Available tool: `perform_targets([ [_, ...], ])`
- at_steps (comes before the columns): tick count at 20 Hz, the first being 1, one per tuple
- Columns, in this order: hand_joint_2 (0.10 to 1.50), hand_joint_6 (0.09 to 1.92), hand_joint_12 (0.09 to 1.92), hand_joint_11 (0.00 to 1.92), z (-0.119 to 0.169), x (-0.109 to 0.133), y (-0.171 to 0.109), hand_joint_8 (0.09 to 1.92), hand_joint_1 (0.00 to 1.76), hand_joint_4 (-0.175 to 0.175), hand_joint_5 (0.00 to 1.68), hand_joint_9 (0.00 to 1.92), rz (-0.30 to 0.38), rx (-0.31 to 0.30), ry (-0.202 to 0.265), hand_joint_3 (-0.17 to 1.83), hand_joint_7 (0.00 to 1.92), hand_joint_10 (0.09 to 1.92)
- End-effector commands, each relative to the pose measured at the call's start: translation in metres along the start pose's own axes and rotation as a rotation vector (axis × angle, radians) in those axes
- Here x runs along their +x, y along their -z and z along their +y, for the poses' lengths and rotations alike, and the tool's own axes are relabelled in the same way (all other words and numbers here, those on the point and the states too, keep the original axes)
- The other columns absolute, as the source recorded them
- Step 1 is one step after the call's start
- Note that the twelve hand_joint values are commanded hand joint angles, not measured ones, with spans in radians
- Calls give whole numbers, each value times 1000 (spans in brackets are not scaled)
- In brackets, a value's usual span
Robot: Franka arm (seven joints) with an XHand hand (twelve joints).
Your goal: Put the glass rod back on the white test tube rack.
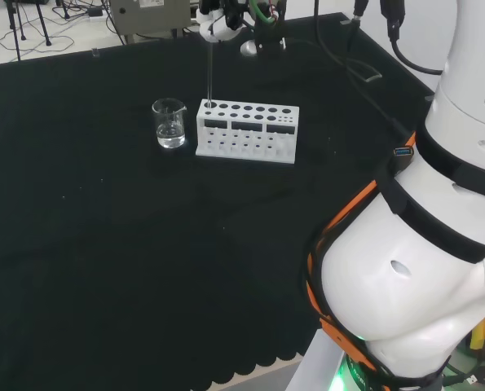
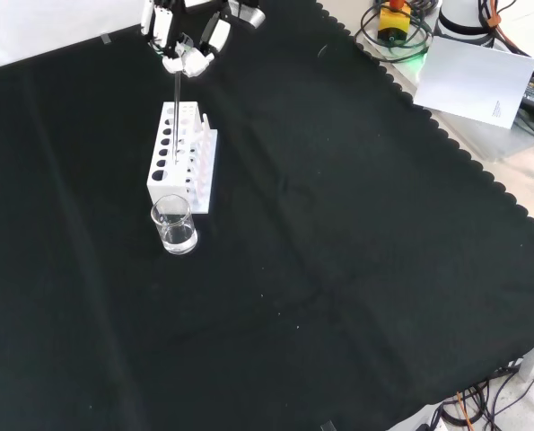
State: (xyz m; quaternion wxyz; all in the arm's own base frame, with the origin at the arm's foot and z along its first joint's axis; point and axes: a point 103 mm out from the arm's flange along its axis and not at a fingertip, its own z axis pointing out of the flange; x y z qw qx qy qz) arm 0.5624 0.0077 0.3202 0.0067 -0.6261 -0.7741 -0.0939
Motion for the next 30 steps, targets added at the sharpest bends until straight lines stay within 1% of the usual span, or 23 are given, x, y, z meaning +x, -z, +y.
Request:
perform_targets([
  [1, 793, 476, 890, 1087, 5, -4, -17, 1081, 1301, -175, 1175, 1665, -1, 20, -10, 503, 1179, 830],
  [6, 793, 476, 890, 1087, 3, -2, -18, 1080, 1301, -175, 1175, 1665, 5, 15, -5, 504, 1180, 830],
  [11, 792, 476, 890, 1087, 4, -1, -20, 1081, 1301, -175, 1175, 1666, -4, 24, -9, 505, 1180, 830],
  [16, 792, 476, 890, 1087, 6, -2, -34, 1080, 1301, -175, 1175, 1666, -6, 46, -10, 506, 1180, 830],
  [21, 791, 476, 890, 1086, 7, -2, -49, 1080, 1301, -175, 1175, 1667, -10, 67, -1, 507, 1180, 829],
  [30, 790, 477, 891, 1085, 13, 0, -65, 1080, 1302, -175, 1175, 1667, -13, 96, 10, 509, 1181, 829],
])
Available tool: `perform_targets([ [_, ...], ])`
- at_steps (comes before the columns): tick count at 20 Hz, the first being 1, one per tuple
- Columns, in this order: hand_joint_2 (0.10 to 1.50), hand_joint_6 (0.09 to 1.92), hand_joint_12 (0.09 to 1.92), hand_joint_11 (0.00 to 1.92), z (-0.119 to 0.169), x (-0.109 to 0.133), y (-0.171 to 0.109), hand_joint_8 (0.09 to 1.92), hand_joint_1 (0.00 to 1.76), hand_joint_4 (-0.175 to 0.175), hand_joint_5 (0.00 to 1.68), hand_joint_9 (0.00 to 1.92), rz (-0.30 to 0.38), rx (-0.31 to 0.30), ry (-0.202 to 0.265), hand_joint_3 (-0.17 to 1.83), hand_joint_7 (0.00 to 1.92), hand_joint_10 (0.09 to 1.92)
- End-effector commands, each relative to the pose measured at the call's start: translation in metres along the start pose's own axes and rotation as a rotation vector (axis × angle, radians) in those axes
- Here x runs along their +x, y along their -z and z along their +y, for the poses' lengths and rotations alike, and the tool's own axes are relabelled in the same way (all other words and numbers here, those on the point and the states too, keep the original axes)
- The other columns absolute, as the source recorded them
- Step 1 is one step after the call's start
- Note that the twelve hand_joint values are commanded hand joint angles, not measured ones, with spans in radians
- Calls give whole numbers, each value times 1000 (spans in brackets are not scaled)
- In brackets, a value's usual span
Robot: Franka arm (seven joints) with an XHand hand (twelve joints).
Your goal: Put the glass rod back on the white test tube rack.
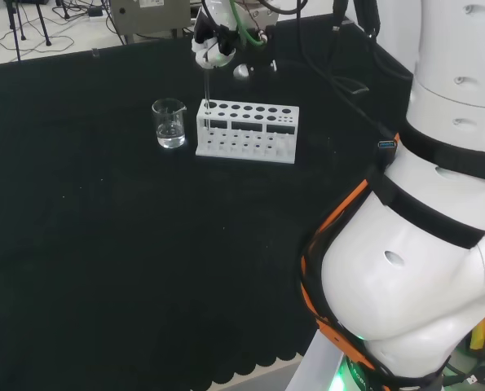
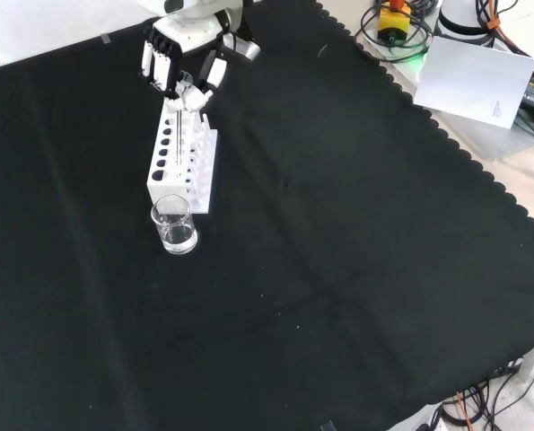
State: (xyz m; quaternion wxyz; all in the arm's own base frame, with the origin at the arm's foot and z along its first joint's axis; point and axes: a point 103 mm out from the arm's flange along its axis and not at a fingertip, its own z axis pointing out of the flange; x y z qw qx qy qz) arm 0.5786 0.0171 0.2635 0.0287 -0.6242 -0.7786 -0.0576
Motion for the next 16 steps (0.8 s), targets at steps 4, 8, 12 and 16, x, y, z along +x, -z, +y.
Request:
perform_targets([
  [4, 790, 478, 891, 1085, 7, 2, -9, 1079, 1302, -175, 1175, 1667, 5, 18, -3, 509, 1181, 829],
  [8, 581, 624, 901, 1111, 12, 2, -9, 911, 1233, -175, 1302, 1711, 0, 21, -2, 791, 1501, 782],
  [12, 519, 701, 904, 1117, 13, 1, -10, 860, 1217, -175, 1315, 1728, 0, 23, -5, 894, 1576, 759],
  [16, 517, 711, 905, 1117, 19, 3, -6, 857, 1216, -175, 1313, 1729, -6, 27, -6, 900, 1580, 756],
])
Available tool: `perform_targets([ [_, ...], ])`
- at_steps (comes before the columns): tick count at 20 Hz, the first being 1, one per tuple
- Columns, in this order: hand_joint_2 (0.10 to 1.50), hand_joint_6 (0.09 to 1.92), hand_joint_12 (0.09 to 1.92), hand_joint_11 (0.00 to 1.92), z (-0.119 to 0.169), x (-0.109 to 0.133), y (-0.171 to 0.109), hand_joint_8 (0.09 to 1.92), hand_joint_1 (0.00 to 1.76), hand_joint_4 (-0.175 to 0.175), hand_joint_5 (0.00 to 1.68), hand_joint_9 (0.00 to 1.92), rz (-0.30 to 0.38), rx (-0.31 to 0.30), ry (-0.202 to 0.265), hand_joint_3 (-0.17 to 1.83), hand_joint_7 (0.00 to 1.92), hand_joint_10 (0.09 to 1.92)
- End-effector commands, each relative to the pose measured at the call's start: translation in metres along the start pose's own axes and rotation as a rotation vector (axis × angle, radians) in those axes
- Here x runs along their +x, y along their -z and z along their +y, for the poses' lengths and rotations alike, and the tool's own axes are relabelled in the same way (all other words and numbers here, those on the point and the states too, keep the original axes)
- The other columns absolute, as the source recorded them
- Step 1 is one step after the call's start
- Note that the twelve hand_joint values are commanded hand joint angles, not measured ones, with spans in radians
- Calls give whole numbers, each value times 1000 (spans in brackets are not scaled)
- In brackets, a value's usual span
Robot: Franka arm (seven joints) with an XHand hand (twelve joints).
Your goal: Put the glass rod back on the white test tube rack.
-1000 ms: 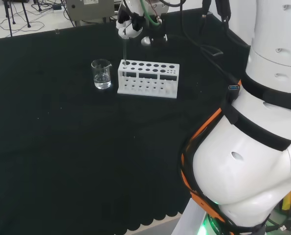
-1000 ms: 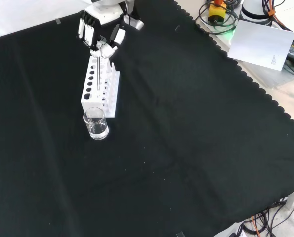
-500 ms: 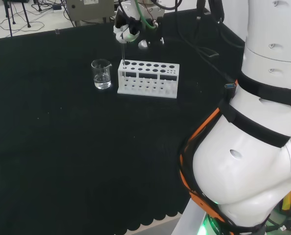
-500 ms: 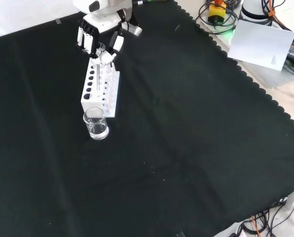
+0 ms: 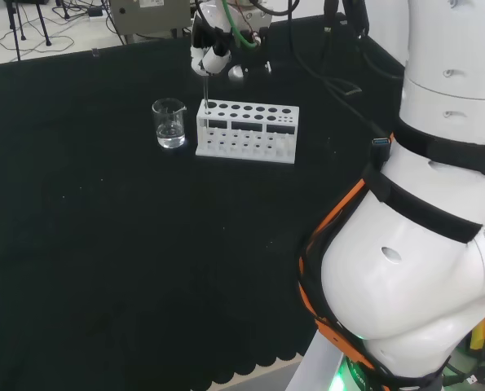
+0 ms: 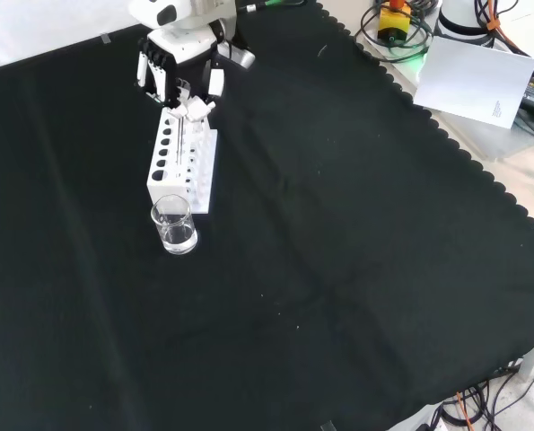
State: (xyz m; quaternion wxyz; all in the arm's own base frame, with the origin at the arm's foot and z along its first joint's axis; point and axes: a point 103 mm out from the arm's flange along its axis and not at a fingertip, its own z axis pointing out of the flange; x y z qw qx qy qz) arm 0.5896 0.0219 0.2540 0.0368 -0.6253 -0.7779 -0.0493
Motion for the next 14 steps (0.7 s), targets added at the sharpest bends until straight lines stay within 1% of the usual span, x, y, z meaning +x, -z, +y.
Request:
perform_targets([
  [1, 517, 712, 905, 1117, 9, 4, 6, 857, 1216, -175, 1312, 1729, -10, -1, -1, 900, 1580, 756],
  [5, 518, 716, 906, 1117, 13, 10, 16, 856, 1216, -175, 1310, 1729, -18, -19, 9, 901, 1580, 755],
  [7, 672, 606, 900, 1098, 15, 12, 18, 1010, 1271, -175, 1207, 1704, -22, -18, 11, 694, 1324, 771],
  [8, 722, 576, 898, 1092, 16, 13, 18, 1054, 1285, -175, 1178, 1695, -24, -16, 13, 624, 1251, 780],
  [10, 772, 540, 899, 1085, 17, 13, 16, 1085, 1296, -175, 1157, 1681, -25, -10, 14, 549, 1192, 801],
  [14, 788, 525, 900, 1084, 19, 12, 7, 1092, 1300, -175, 1153, 1674, -21, -2, 12, 523, 1176, 811],
])
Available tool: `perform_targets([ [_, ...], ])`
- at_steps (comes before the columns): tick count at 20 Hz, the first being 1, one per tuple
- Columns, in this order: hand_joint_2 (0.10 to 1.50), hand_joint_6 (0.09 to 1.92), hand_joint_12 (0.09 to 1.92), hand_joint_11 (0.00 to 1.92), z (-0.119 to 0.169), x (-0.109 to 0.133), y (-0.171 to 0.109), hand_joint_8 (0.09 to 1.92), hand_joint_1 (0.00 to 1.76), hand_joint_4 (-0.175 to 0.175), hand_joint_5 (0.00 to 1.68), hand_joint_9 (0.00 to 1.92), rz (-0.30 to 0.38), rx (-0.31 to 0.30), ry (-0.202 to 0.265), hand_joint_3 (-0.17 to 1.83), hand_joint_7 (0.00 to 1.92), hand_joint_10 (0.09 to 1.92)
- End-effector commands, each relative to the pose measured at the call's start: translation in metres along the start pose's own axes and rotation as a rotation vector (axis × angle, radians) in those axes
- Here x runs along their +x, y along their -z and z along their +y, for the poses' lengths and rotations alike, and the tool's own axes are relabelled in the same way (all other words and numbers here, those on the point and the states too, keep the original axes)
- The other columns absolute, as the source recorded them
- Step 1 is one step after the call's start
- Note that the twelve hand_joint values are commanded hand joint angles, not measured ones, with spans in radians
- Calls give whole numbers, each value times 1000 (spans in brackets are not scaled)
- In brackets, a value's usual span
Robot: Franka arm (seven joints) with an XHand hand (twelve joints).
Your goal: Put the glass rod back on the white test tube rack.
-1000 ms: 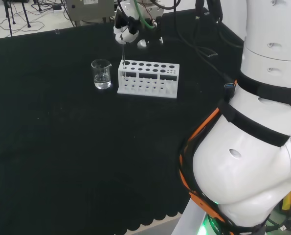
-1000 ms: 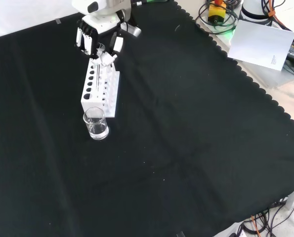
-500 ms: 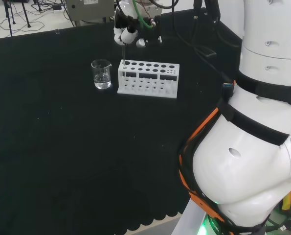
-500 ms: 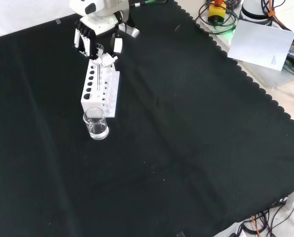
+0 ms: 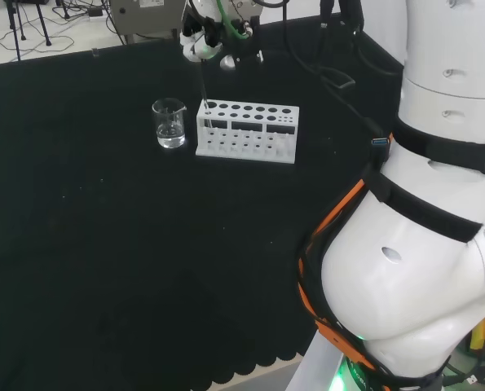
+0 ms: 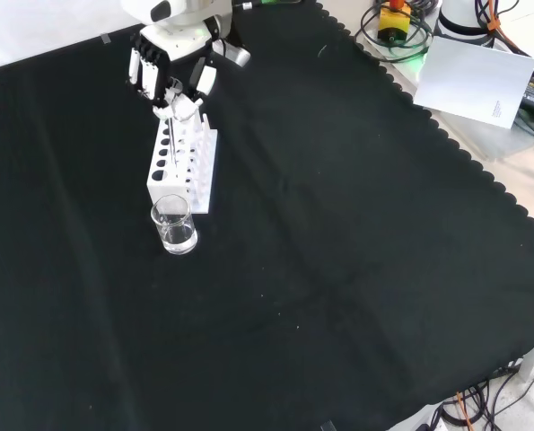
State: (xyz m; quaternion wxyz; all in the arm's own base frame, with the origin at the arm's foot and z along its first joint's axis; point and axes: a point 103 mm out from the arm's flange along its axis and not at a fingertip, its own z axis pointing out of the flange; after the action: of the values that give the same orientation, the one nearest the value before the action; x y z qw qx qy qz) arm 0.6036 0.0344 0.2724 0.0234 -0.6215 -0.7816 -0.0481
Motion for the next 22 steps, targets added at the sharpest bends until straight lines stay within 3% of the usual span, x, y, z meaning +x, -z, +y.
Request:
perform_targets([
  [1, 788, 524, 900, 1084, 2, -1, -10, 1091, 1300, -175, 1153, 1674, 4, 13, -4, 522, 1176, 812],
  [22, 787, 516, 902, 1086, 3, -18, -22, 1084, 1300, -175, 1157, 1672, 6, 26, -35, 520, 1180, 814],
])
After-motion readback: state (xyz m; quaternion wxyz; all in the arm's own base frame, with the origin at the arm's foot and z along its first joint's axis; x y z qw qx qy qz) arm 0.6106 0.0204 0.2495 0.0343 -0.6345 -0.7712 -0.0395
